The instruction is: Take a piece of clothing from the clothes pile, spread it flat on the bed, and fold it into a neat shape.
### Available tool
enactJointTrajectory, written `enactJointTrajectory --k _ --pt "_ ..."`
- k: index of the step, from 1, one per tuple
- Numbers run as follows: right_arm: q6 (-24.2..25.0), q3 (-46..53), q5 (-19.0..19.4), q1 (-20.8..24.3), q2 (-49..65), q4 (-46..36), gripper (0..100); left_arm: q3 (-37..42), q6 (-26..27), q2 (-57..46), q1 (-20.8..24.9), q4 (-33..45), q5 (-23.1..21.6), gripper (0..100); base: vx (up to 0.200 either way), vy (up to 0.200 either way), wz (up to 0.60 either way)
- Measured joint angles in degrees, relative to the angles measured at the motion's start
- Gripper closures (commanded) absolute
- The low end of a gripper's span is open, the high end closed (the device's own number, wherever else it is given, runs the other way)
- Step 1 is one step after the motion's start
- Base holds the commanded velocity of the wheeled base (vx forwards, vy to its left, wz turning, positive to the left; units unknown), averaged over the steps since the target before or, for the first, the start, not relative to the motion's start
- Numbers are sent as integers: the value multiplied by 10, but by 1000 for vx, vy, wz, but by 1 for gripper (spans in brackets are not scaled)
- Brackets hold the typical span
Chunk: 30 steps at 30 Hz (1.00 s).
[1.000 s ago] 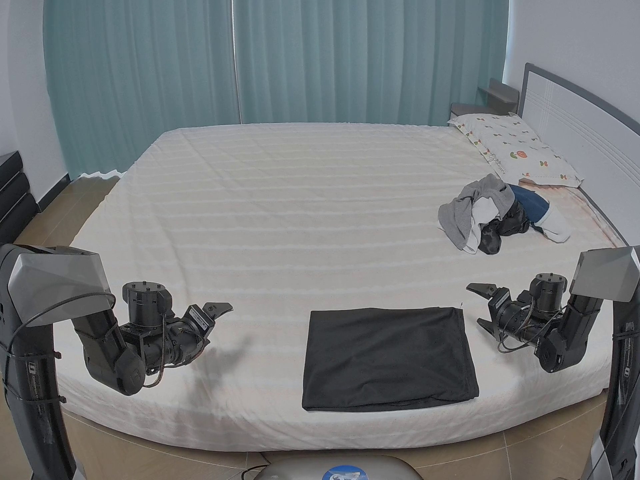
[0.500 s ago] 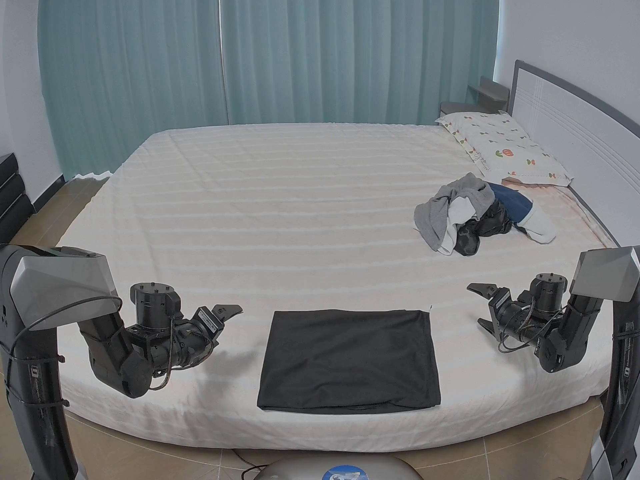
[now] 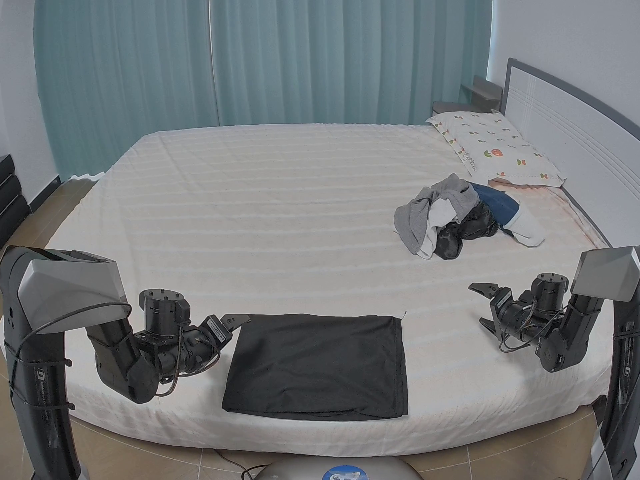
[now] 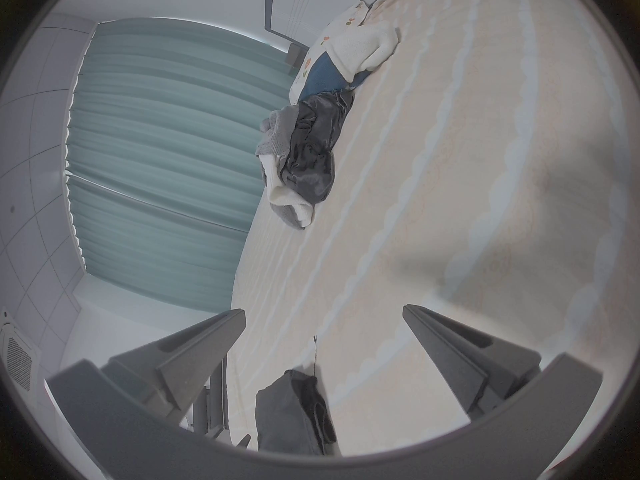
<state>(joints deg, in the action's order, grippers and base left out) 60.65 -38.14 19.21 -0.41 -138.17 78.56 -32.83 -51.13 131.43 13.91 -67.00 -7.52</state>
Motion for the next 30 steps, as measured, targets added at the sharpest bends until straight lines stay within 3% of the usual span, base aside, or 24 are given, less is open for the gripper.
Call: enactJointTrajectory --k 6,30 --pt "0 1 0 0 0 0 0 -2 19 18 17 -1 49 0 0 0 0" --pt "-12 2 -1 0 -6 1 0 5 62 40 63 -1 71 0 0 0 0"
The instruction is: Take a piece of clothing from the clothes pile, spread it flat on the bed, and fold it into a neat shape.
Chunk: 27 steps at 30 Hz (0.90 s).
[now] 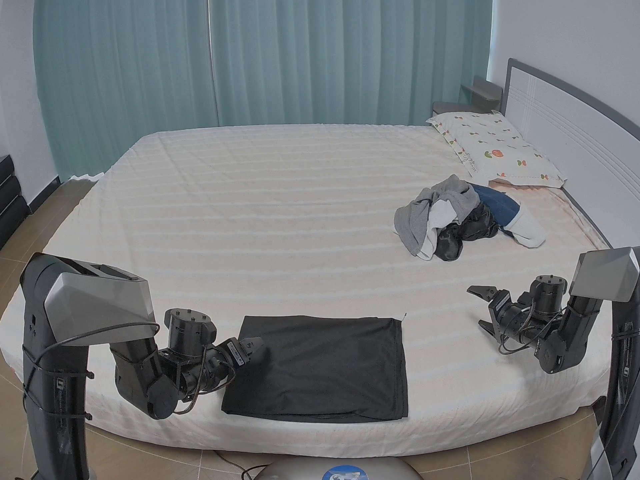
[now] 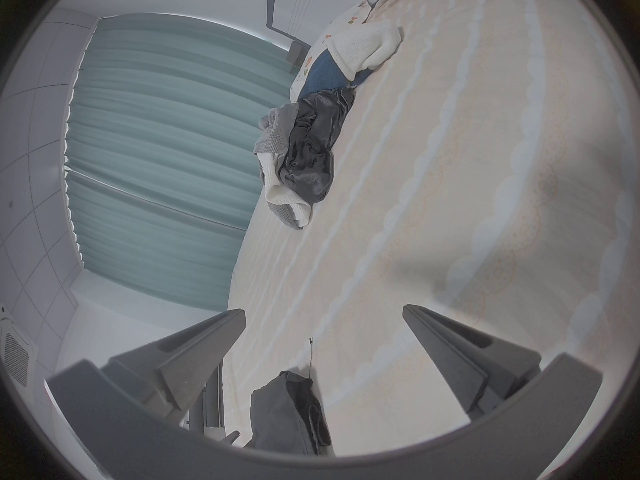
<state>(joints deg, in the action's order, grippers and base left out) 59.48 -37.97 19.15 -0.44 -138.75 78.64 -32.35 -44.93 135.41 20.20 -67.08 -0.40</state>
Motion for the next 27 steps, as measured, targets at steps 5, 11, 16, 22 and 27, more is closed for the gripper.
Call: enactJointTrajectory --k 5,11,16,22,27 --pt "-1 0 0 0 0 0 0 0 0 3 2 0 1 0 0 0 0" --pt "-1 0 0 0 0 0 0 0 0 4 5 0 0 0 0 0 0" --pt "-1 0 0 0 0 0 0 -1 0 5 7 0 1 0 0 0 0" --pt "-1 0 0 0 0 0 0 -2 3 6 6 0 0 100 0 0 0" --pt "-1 0 0 0 0 0 0 -3 2 8 6 -1 1 100 0 0 0"
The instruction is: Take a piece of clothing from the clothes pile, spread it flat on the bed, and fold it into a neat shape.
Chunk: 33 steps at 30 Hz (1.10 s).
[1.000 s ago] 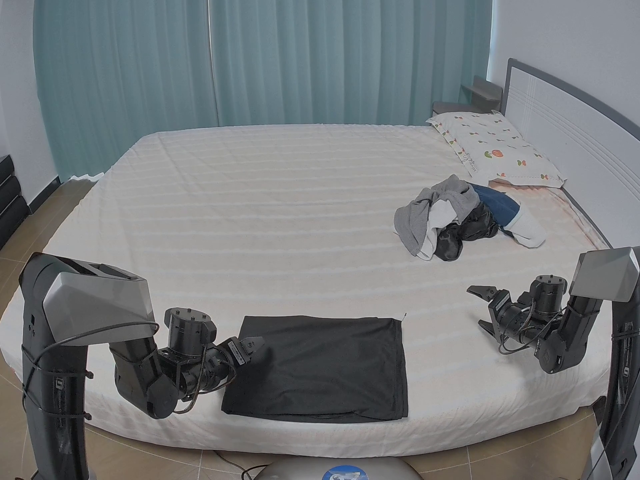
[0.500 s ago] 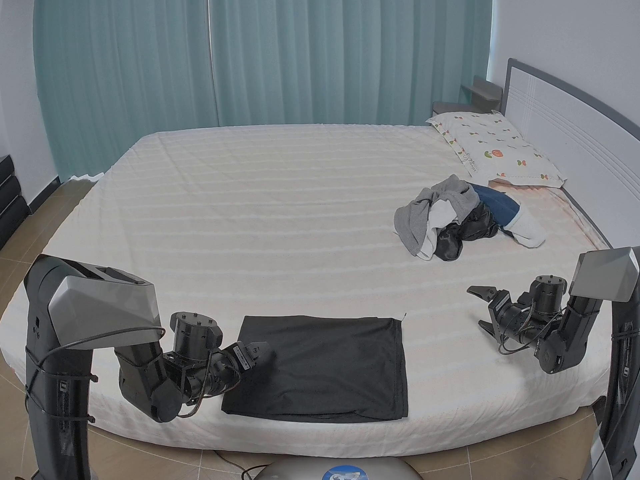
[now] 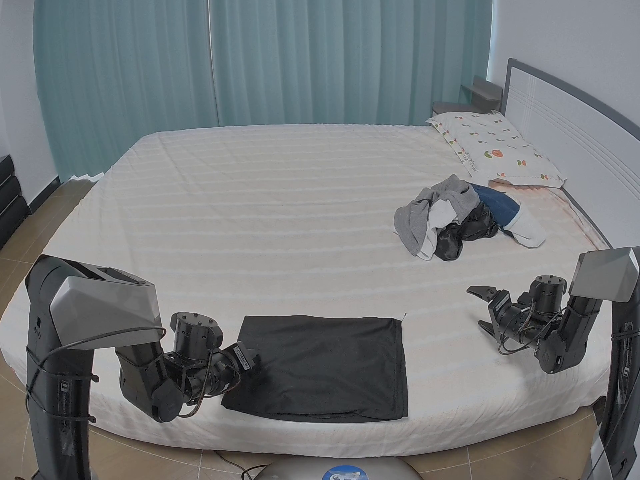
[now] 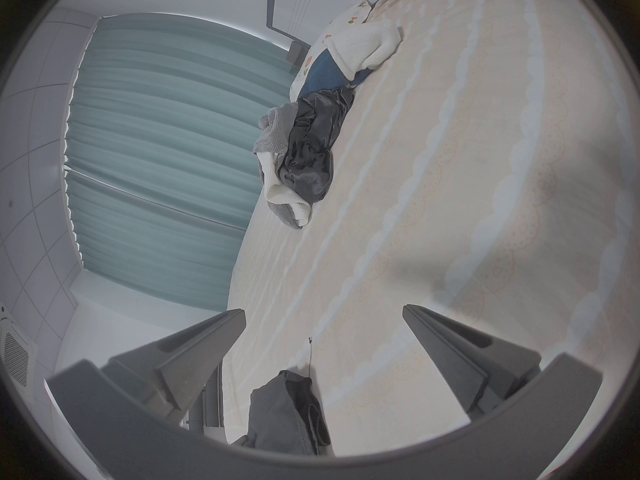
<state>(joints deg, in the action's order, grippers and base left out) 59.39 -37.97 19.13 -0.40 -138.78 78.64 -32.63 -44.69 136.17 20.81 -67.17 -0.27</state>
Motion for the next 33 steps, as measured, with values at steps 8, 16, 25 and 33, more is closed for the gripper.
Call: enactJointTrajectory --k 8,16,25,33 --pt "-4 0 0 1 0 0 0 5 0 3 0 -20 21 100 0 0 0" --pt "-5 2 0 0 0 0 0 17 -2 6 -2 -57 26 100 0 0 0" --pt "-5 3 0 0 0 0 0 25 -4 6 -3 -58 26 100 0 67 0" --pt "-8 3 0 0 -1 0 0 28 -4 6 -5 -59 26 100 0 200 0"
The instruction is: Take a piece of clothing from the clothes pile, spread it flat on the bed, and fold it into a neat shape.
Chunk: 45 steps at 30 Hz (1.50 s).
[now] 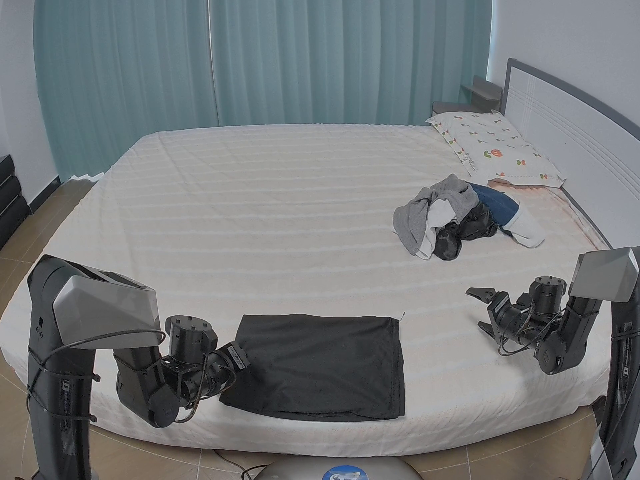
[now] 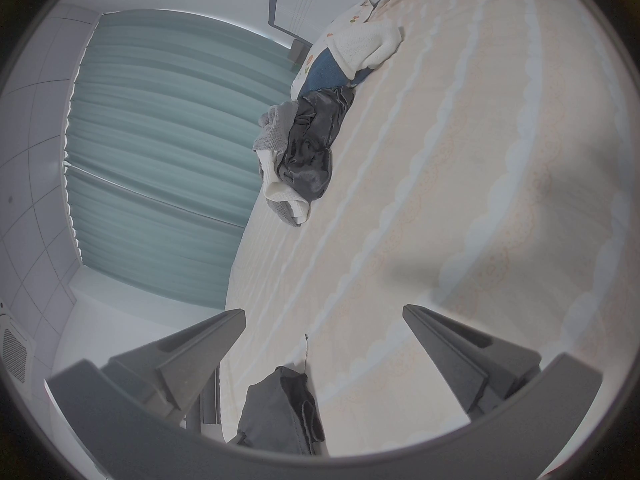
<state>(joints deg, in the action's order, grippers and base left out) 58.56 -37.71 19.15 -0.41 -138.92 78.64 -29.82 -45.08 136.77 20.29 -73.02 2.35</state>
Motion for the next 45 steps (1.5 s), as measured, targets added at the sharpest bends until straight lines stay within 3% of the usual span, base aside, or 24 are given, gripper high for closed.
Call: enactJointTrajectory --k 45 --pt "0 0 0 1 -1 0 0 3 0 -1 -12 -1 1 100 0 200 0"
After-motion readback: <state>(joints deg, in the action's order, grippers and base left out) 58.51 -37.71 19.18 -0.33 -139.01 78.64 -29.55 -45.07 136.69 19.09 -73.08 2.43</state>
